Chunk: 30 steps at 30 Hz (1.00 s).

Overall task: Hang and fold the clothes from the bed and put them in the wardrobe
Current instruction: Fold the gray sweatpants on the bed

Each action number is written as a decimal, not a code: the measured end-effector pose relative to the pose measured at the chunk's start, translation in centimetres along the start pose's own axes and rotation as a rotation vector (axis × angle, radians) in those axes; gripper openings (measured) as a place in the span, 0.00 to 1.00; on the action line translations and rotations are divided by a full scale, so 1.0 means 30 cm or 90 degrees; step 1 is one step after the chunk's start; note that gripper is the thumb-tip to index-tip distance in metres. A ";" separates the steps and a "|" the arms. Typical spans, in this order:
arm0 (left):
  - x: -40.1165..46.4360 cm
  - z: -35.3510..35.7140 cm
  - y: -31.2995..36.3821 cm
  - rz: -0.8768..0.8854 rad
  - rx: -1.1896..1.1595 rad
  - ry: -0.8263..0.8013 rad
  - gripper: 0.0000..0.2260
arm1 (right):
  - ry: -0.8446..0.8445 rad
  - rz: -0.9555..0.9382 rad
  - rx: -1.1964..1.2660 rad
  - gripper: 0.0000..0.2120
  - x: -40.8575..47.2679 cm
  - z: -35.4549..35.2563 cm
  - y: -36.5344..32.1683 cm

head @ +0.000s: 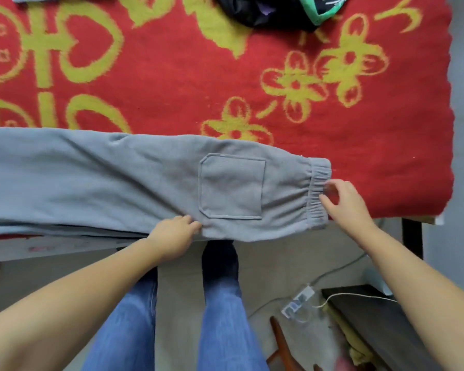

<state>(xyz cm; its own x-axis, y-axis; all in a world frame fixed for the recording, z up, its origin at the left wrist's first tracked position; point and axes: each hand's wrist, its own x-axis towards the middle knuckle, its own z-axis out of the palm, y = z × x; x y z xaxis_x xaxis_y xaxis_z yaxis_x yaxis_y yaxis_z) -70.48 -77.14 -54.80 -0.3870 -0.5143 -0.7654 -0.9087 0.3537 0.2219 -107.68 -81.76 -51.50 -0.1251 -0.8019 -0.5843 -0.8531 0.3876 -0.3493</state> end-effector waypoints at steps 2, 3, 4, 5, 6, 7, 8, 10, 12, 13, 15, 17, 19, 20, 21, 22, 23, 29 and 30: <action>0.027 -0.029 0.025 -0.021 -0.069 0.088 0.16 | 0.019 0.162 0.168 0.31 0.036 0.005 -0.001; 0.044 -0.043 0.031 -0.047 -0.123 0.107 0.17 | -0.025 0.213 0.239 0.36 0.053 0.020 0.000; 0.061 -0.057 0.035 -0.078 -0.181 0.108 0.19 | -0.059 0.243 0.279 0.40 0.075 0.042 0.007; 0.080 -0.070 0.035 -0.109 -0.238 0.097 0.21 | -0.084 0.255 0.308 0.39 0.089 0.055 -0.004; 0.097 -0.083 0.036 -0.133 -0.290 0.083 0.22 | -0.094 0.259 0.347 0.33 0.104 0.066 -0.021; 0.109 -0.094 0.036 -0.150 -0.337 0.073 0.23 | -0.092 0.244 0.385 0.22 0.109 0.058 -0.066; 0.117 -0.106 0.039 -0.164 -0.375 0.079 0.24 | -0.090 0.208 0.393 0.13 0.110 0.036 -0.113; 0.109 -0.128 0.051 -0.185 -0.417 0.150 0.24 | -0.043 0.076 0.347 0.09 0.127 -0.048 -0.198; 0.093 -0.136 0.064 -0.176 -0.348 0.289 0.25 | 0.003 -0.041 0.301 0.10 0.141 -0.173 -0.249; 0.089 -0.141 0.069 -0.170 -0.285 0.334 0.27 | 0.018 -0.069 0.274 0.11 0.149 -0.229 -0.259; 0.088 -0.146 0.064 -0.187 -0.228 0.316 0.28 | 0.039 -0.072 0.187 0.11 0.195 -0.309 -0.195; 0.098 -0.123 0.042 -0.226 -0.242 0.219 0.29 | 0.082 -0.020 0.107 0.17 0.248 -0.340 -0.103; 0.099 -0.083 0.019 -0.221 -0.229 0.119 0.30 | 0.138 0.109 0.034 0.25 0.291 -0.316 -0.019; 0.093 -0.061 0.010 -0.203 -0.204 0.081 0.31 | 0.157 0.175 -0.014 0.29 0.300 -0.285 0.000; 0.084 -0.040 0.001 -0.183 -0.177 0.064 0.30 | 0.170 0.205 -0.067 0.32 0.297 -0.243 -0.003; 0.074 -0.023 -0.009 -0.165 -0.156 0.072 0.30 | 0.177 0.187 -0.110 0.34 0.287 -0.195 -0.031; 0.060 -0.013 -0.022 -0.154 -0.142 0.101 0.29 | 0.184 0.127 -0.145 0.35 0.264 -0.140 -0.087; -0.081 0.049 -0.276 -0.252 -0.118 0.325 0.26 | 0.084 -0.539 -0.251 0.24 0.040 0.326 -0.527; -0.106 0.068 -0.345 -0.290 -0.106 0.333 0.26 | 0.021 -0.570 -0.275 0.22 0.003 0.393 -0.588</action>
<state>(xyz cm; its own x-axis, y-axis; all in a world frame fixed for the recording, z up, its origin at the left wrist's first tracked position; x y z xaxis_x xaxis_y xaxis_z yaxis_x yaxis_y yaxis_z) -59.50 -77.56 -55.90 0.0509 -0.9047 -0.4230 -0.9937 -0.0884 0.0695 -86.67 -83.32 -54.03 0.6472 -0.7322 -0.2122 -0.7497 -0.5608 -0.3512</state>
